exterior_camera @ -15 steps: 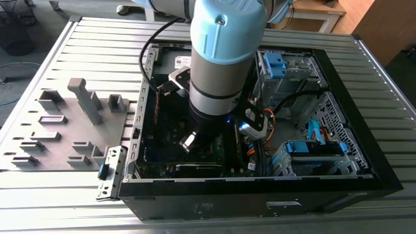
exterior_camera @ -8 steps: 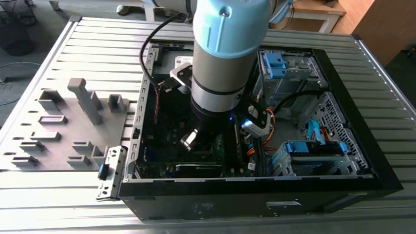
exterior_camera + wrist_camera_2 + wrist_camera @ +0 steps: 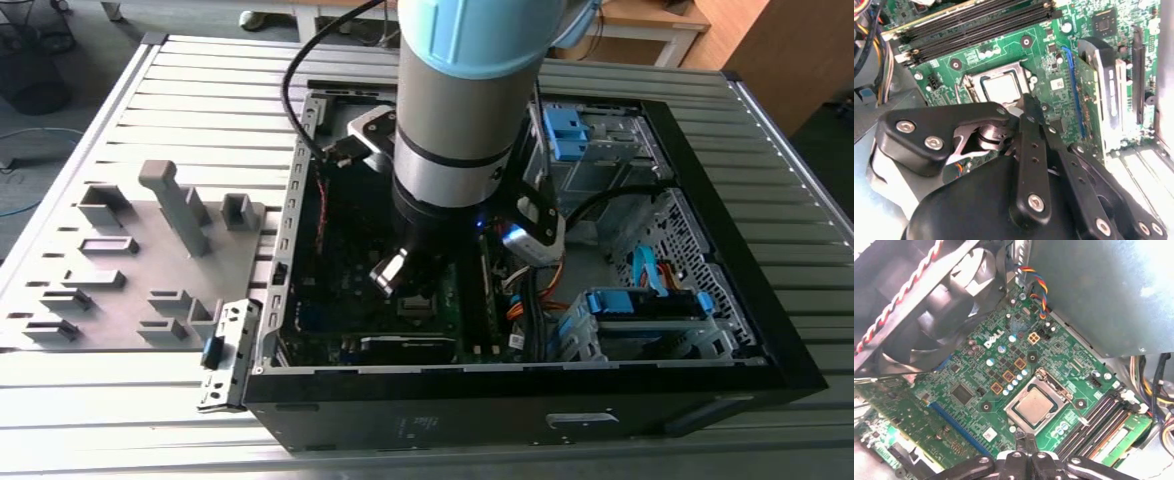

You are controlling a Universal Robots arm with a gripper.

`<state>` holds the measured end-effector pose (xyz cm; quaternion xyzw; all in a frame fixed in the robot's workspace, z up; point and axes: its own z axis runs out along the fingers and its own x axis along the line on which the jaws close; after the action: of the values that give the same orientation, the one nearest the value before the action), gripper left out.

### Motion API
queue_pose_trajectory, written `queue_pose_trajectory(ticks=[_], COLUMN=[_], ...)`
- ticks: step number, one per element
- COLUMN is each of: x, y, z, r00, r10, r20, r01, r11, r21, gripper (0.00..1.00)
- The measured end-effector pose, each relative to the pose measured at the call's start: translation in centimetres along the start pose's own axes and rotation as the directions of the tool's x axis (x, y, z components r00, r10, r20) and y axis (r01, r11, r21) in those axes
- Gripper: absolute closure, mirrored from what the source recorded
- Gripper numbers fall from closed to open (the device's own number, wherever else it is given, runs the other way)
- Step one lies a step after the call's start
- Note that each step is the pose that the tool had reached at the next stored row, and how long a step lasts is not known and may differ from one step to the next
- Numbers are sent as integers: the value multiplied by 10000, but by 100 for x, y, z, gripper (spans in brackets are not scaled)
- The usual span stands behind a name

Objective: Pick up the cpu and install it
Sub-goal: 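Close the cpu cover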

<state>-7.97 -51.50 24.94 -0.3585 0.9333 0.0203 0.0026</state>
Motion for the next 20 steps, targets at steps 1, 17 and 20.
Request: queue_pose_trajectory(ticks=[1, 17, 20], x=[-10, -142, -149], y=[10, 117, 121], z=[0, -30, -31], r00=[10000, 10000, 10000], r10=[0, 0, 0], r20=[-1, -19, -21], r01=[0, 0, 0], r11=[10000, 10000, 10000], r21=[1, 20, 21], gripper=[89, 89, 89])
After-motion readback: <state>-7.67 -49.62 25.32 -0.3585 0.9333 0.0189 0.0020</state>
